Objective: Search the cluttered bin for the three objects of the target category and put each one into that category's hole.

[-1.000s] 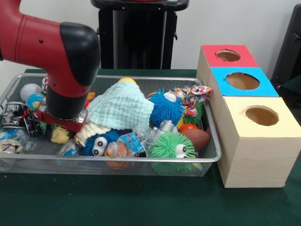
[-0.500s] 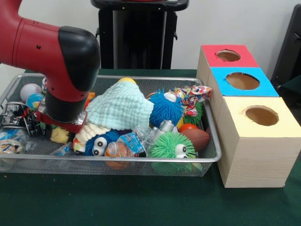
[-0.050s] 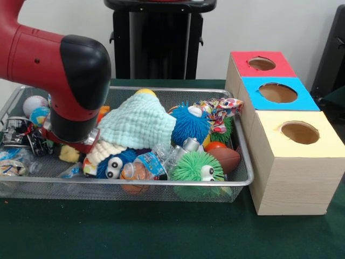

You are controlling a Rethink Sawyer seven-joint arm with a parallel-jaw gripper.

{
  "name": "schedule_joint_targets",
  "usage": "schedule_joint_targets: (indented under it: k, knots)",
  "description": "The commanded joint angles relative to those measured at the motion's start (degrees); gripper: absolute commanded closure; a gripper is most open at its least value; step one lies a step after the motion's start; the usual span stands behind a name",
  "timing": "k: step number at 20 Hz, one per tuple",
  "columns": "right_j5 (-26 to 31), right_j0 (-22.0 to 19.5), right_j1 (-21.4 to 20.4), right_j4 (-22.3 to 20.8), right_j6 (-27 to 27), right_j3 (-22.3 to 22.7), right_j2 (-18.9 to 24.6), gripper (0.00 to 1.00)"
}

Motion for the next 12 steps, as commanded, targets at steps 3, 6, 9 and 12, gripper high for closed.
schedule_joint_targets:
  k: [3, 6, 9, 12]
  knots:
    - [7.1, -1.0, 5.2, 1.1, -3.3, 3.5, -0.3, 1.00]
    - [6.3, -1.3, 5.0, 1.0, -4.2, 4.1, 0.1, 1.00]
    - [7.1, -1.2, 5.1, 1.1, -4.7, 3.8, 0.0, 1.00]
    - [7.5, -1.5, 5.9, 1.3, -5.4, 2.4, 0.5, 1.00]
